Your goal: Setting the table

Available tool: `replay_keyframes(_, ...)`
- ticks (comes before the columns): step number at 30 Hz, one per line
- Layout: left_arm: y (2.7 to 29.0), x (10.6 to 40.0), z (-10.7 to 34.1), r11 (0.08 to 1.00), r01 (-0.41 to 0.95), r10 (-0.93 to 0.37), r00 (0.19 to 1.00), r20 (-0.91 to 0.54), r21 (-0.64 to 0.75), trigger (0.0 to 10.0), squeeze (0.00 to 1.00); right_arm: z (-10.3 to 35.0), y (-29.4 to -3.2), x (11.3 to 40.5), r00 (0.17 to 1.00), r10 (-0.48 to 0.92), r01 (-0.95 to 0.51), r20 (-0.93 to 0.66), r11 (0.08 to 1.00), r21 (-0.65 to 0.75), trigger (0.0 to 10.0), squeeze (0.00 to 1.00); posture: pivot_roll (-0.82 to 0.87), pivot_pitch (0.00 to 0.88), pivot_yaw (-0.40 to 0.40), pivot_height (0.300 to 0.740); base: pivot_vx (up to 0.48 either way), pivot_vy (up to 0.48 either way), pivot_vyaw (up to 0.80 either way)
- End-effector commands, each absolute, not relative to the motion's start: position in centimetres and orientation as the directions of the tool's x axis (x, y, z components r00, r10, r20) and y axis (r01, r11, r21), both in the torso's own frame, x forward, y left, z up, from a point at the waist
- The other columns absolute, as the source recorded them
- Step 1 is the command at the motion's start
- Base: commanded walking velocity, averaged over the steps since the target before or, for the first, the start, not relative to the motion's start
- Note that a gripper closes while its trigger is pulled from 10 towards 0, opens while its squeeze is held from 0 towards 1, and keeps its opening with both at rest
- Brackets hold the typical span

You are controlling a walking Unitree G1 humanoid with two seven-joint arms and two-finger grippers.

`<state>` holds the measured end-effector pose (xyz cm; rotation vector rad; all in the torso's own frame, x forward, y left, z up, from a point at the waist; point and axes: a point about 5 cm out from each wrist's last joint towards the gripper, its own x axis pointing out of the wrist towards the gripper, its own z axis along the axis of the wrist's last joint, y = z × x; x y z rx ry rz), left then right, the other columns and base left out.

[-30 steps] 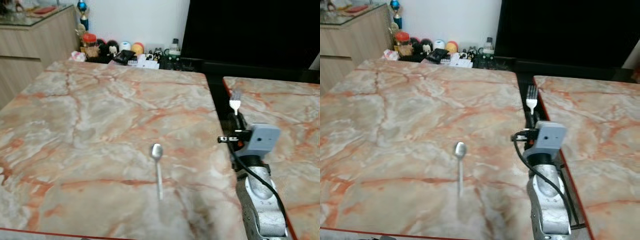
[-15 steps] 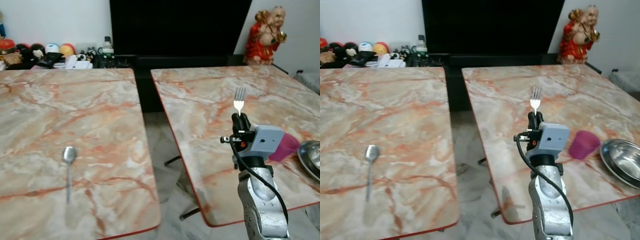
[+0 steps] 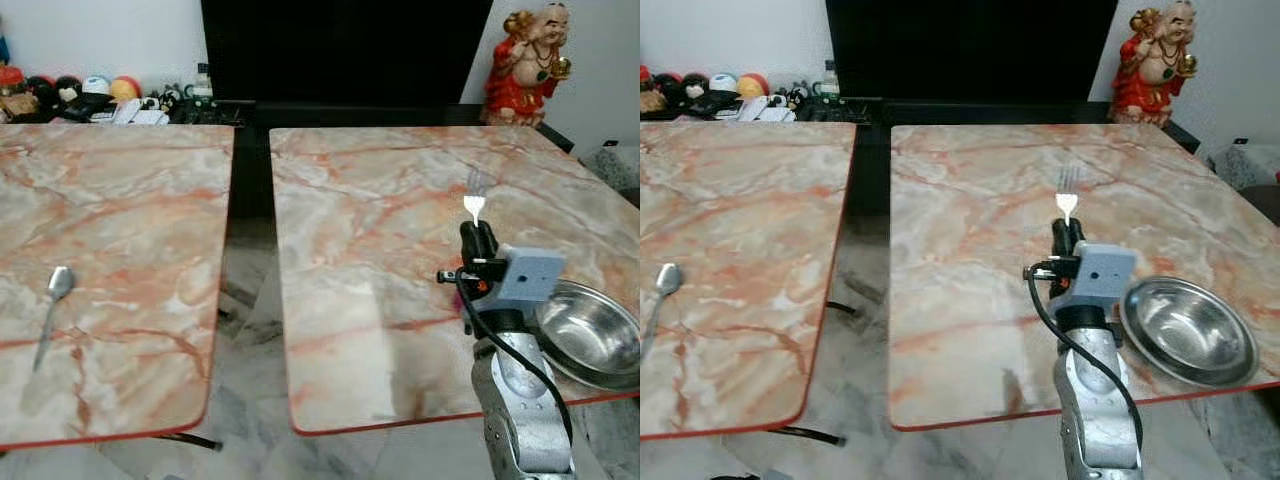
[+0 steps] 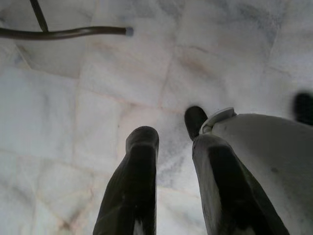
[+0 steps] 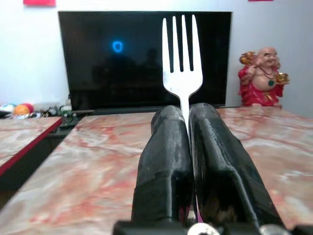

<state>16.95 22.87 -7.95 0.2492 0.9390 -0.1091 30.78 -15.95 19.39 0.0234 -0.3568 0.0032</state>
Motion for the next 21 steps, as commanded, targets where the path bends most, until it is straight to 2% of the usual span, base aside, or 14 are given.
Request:
replay_keyframes(1, 22.38, 16.47, -8.32, 0.968, 0.203, 0.005, 0.568, -0.823, 0.146, 10.0, 0.00, 19.42, -16.85, 30.53, 0.935, -0.034, 0.031, 0.354, 0.999, 0.014, 10.0, 0.00, -0.03, 0.097, 0.003, 0.740, 0.000, -0.480, 0.00)
replay_keyframes(21, 22.59, 16.31, -8.34, 0.966, 0.207, 0.012, 0.565, -0.825, 0.156, 10.0, 0.00, 19.45, -17.42, 30.43, 0.932, -0.060, 0.062, 0.356, 0.998, 0.006, 10.0, 0.00, -0.03, 0.106, 0.007, 0.740, 0.000, -0.469, 0.00)
